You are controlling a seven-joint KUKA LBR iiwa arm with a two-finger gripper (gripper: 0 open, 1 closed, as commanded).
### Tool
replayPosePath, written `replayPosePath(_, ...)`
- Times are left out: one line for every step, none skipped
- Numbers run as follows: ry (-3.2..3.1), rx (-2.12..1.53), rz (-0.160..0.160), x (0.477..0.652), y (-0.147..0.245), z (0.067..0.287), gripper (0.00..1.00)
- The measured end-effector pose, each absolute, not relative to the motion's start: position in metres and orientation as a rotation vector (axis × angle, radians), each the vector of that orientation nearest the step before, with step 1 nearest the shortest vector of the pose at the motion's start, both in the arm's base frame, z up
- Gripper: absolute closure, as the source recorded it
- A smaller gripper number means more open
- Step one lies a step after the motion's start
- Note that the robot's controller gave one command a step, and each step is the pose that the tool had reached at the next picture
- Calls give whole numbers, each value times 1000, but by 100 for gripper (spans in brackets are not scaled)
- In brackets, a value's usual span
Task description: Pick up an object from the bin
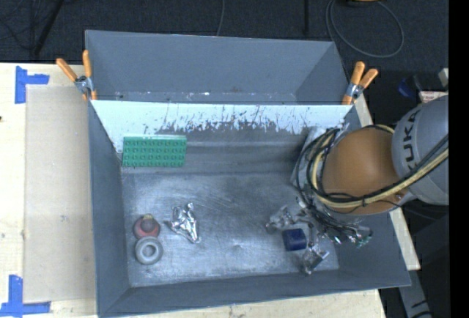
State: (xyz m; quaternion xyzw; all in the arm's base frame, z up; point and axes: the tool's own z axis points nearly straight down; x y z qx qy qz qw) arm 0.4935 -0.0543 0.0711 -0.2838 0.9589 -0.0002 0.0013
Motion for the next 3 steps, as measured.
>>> replayPosePath(2903, -1191, 2, 509, -103, 71, 0)
replayPosePath(2910, -1194, 0, 508, -105, 72, 100)
replayPosePath(2903, -1193, 0, 509, -103, 71, 0)
